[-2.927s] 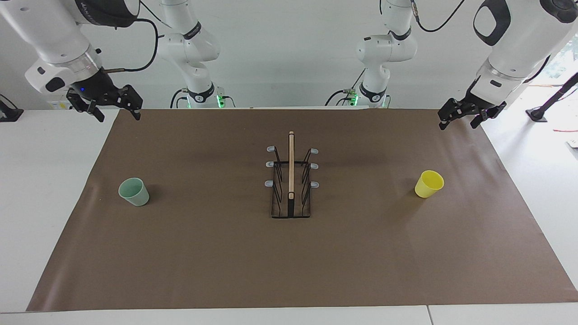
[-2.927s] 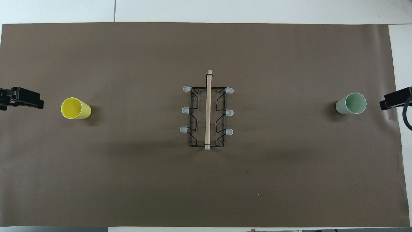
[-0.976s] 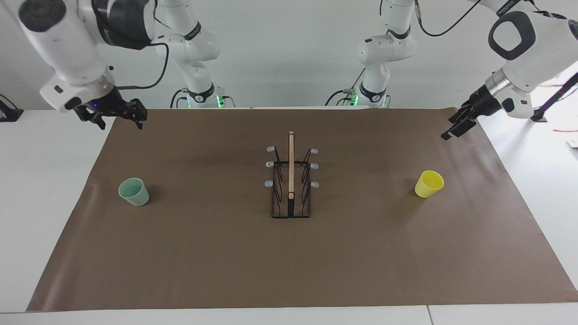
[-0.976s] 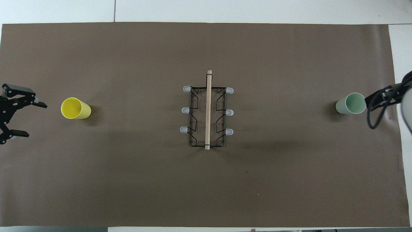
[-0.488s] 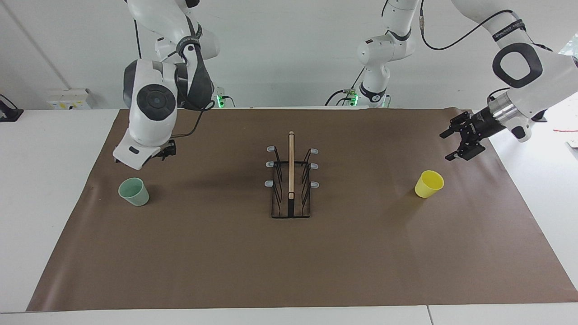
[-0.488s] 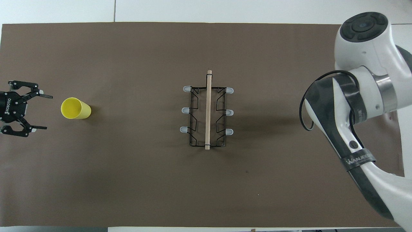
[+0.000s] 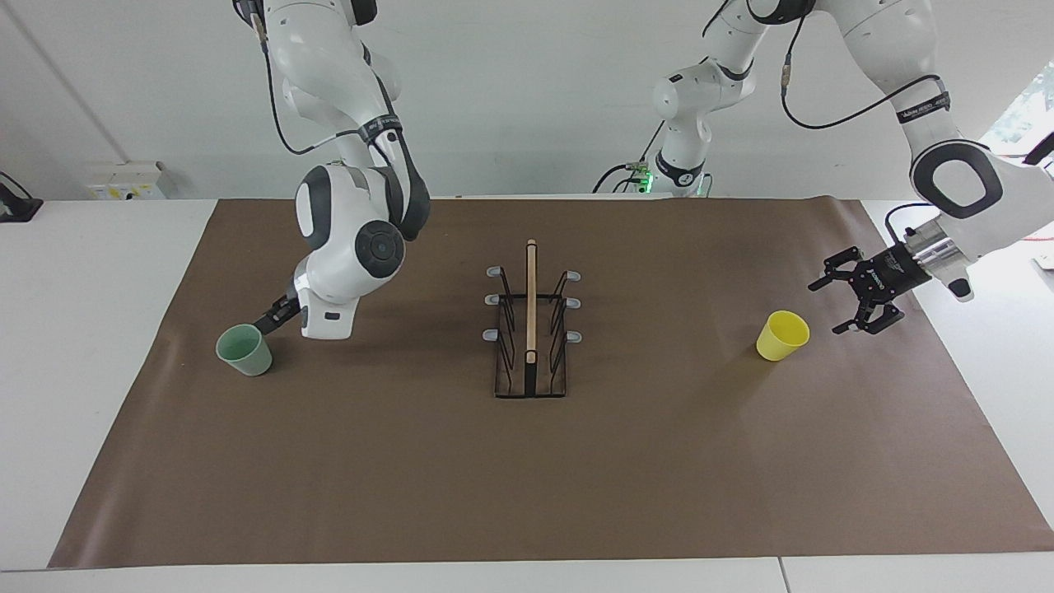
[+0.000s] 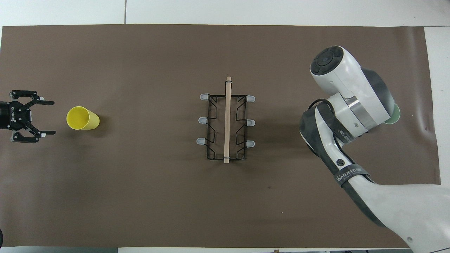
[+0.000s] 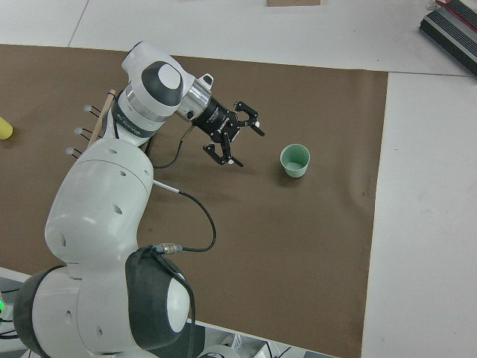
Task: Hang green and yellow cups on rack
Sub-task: 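Reach the left gripper to the yellow cup while the right gripper reaches green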
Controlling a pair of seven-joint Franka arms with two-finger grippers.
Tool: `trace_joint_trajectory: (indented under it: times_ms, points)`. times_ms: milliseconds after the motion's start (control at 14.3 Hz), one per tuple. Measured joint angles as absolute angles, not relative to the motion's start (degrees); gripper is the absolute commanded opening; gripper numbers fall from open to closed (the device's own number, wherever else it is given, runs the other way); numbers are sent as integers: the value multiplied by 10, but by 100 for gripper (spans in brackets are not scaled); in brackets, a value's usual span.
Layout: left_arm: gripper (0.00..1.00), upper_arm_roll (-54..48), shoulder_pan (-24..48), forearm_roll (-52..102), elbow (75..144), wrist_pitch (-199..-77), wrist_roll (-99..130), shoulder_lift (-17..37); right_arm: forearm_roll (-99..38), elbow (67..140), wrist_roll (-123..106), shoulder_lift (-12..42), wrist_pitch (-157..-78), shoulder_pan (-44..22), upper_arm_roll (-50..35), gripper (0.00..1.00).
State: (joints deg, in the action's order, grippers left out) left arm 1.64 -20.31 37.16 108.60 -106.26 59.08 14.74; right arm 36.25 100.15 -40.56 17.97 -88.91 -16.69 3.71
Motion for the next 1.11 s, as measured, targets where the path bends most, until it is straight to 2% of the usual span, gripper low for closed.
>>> trace_joint_trajectory:
  times_ms: [209, 348, 697, 1115]
  points:
    - [100, 16, -219, 402, 1117, -1104, 584, 177, 390, 1013, -435, 190, -889, -168, 35, 100]
    - [100, 15, -220, 445, 1155, -1132, 561, 178, 425, 1018, -437, 205, -890, -169, 25, 100]
    - [100, 14, -221, 573, 1232, -1174, 499, 165, 565, 1045, -464, 250, -904, -172, -26, 100]
    - [100, 8, -192, 665, 1283, -1213, 457, 142, 636, 1062, -465, 317, -909, -174, -25, 100]
